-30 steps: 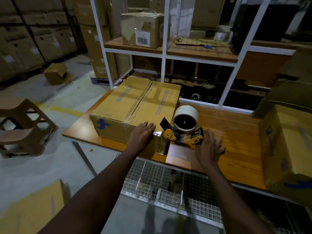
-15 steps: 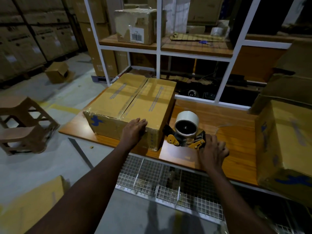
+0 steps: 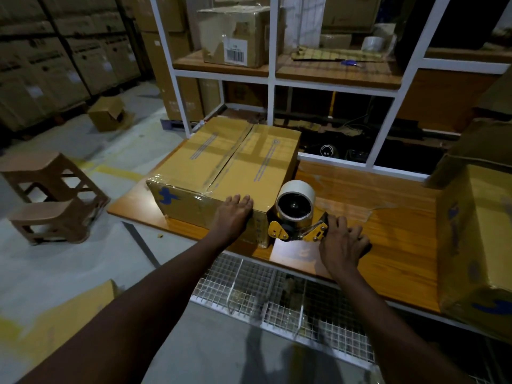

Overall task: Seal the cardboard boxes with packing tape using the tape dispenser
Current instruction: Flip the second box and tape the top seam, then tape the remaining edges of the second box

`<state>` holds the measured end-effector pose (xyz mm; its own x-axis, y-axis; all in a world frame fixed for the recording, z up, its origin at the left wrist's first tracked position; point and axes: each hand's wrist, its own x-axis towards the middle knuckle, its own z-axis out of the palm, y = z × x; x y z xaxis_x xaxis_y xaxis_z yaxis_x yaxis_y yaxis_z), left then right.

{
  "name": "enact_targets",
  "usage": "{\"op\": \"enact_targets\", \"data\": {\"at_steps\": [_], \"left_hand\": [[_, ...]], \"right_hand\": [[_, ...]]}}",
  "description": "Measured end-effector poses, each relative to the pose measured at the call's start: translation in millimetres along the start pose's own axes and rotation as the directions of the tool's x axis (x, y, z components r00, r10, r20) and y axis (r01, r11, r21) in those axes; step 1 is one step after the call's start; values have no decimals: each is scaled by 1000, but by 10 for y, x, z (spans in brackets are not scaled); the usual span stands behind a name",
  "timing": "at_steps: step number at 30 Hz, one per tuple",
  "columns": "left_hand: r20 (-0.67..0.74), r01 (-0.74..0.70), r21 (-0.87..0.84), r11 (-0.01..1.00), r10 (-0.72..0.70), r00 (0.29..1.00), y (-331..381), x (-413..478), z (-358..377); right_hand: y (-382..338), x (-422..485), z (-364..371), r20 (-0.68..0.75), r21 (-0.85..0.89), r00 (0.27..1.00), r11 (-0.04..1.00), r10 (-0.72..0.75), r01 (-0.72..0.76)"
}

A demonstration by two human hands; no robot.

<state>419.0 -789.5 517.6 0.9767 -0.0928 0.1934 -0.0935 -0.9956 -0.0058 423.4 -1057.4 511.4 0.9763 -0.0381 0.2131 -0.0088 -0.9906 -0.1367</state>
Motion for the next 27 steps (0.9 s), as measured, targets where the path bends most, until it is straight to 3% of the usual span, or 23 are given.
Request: {"op": "enact_targets", "data": {"at_steps": [11, 16, 21, 27], "left_hand": [[48, -12, 46, 999, 10, 999, 12, 22, -32], [65, -4, 58, 998, 1, 998, -10, 51, -37], [60, 18, 35, 999, -20, 998, -11, 51, -5], [14, 28, -2, 1000, -28, 1000, -15, 14, -18]], "right_hand": [[-272, -271, 258, 278, 199, 934, 938, 224, -284], [-314, -370, 299, 350, 291, 901, 884, 258, -366], [-282, -487, 307, 321, 299, 915, 891, 245, -343], [25, -782, 464, 343, 176, 928, 961, 145, -215]]}}
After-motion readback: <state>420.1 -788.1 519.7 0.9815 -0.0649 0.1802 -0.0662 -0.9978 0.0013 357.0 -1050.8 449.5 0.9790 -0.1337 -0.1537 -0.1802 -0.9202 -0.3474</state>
